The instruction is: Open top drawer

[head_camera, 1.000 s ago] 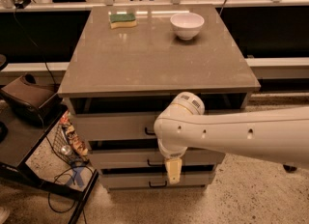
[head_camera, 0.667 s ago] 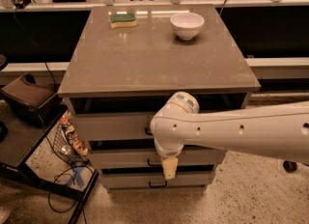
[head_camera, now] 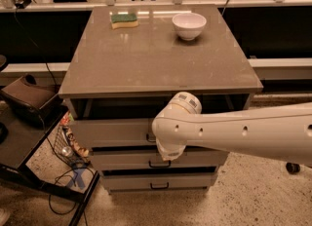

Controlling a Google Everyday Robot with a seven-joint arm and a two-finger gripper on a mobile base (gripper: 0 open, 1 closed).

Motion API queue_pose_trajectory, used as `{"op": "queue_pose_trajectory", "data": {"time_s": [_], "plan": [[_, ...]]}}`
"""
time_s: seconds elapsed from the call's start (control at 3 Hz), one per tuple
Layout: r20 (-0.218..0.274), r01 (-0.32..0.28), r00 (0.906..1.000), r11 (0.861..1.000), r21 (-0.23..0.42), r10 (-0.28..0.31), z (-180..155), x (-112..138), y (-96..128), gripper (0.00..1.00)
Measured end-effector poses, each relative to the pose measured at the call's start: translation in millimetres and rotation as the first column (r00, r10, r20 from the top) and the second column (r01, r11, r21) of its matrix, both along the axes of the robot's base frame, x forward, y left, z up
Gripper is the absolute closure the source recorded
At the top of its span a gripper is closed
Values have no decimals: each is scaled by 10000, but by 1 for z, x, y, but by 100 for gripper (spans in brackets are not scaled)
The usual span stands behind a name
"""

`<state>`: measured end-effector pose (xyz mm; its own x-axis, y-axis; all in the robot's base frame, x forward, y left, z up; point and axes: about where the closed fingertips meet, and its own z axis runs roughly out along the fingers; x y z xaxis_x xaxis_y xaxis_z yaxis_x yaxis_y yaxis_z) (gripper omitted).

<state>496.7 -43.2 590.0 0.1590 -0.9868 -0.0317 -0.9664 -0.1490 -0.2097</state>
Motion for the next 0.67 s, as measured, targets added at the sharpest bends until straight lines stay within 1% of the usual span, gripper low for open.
{"op": "queue_pose_trajectory", "data": {"time_s": [0.33,0.67], "plan": [[28,31,10000,10000,-27,-31,2,-2,-1,99],[288,314,9991,9992,-259,-306,21,-21,-10,100]]}}
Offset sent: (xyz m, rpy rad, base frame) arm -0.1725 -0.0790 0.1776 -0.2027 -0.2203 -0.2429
